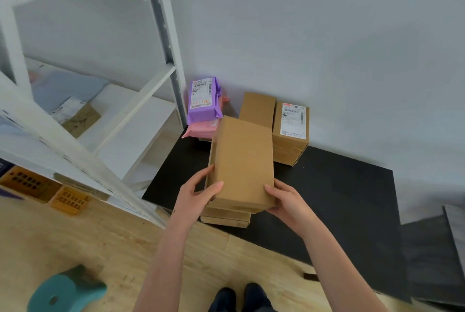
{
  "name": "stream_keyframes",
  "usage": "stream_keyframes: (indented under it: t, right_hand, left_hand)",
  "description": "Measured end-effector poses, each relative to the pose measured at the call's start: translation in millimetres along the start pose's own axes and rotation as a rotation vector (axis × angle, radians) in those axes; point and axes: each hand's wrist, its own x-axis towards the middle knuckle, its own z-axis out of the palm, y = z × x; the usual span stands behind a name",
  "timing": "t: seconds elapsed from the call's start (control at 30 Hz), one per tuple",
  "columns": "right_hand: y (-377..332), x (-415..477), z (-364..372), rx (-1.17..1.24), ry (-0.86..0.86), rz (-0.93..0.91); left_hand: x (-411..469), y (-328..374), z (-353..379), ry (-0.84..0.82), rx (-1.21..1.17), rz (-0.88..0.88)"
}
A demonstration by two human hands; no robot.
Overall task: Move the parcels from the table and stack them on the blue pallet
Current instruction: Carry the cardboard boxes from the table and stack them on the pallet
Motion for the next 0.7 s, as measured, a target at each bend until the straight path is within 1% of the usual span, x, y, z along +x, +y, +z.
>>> stream_keyframes:
  t: [0.1, 0.2, 0.37, 0.43, 0.5, 0.6, 0.63, 0.7]
  right_hand:
    - [6.3, -2.9, -10.5, 0.104, 0.025, -0.022]
    - [11.5, -6.7, -15.4, 0.105, 0.071, -0.07]
    - [9.2, -30.7, -21.4, -0.035, 0.077, -0.193]
    - [8.6, -47.3, -24.2, -0.052, 0.04, -0.241]
    - [11.2, -63.0, -27.5, -0.149, 0.054, -0.309]
    - [16.9, -83.2, -31.9, -0.32, 0.197, -0.424]
    - [19.5, -89.7, -33.6, -0.36, 0.257, -0.442]
    - [25.9, -102.9, -38.9, -0.452, 0.385, -0.474]
  left_hand:
    - [2.8, 4.7, 14.2, 0.036, 0.091, 0.02]
    - [4.1, 1.5, 20.8, 0.006, 0.125, -0.017]
    - [5.4, -10.2, 21.3, -0.187, -0.029, -0.041]
    - [4.6, -15.5, 23.9, -0.254, -0.146, -0.071]
    - [5.7, -21.3, 28.1, -0.319, -0.261, -0.093]
    - [10.8, -26.5, 40.2, -0.366, -0.444, -0.159]
    - [10.9, -26.3, 47.8, -0.371, -0.45, -0.173]
    - [6.5, -23.8, 67.0, -0.364, -0.358, -0.159]
